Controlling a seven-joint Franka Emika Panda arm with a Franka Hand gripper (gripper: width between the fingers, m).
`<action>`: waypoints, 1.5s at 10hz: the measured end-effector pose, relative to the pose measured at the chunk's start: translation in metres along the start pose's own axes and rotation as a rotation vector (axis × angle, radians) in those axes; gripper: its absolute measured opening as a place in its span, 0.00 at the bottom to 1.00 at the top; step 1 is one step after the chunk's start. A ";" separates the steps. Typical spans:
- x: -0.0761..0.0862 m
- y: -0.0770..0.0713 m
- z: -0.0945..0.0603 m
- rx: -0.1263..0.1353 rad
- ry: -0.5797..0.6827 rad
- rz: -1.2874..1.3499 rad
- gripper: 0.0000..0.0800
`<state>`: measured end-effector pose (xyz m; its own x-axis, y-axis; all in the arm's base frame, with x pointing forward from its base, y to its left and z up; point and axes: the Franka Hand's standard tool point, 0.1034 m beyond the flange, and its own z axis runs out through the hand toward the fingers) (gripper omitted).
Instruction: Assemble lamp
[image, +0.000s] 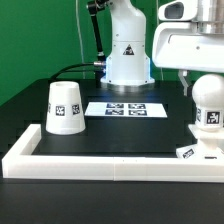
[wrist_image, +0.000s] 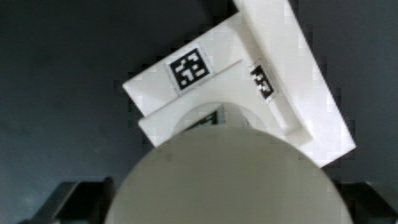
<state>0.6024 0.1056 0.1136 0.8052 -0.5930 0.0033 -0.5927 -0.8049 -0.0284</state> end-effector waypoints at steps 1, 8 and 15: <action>0.000 0.000 0.000 0.016 -0.006 0.127 0.72; -0.001 0.001 0.002 0.063 -0.146 0.794 0.72; -0.004 -0.002 0.003 0.057 -0.169 0.963 0.84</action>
Offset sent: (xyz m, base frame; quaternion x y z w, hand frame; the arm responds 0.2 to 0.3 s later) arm 0.0004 0.0018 -0.0005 0.0133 -0.0156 0.1961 0.9804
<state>0.5999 0.1098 0.1107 -0.0274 -0.9815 -0.1897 -0.9996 0.0265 0.0075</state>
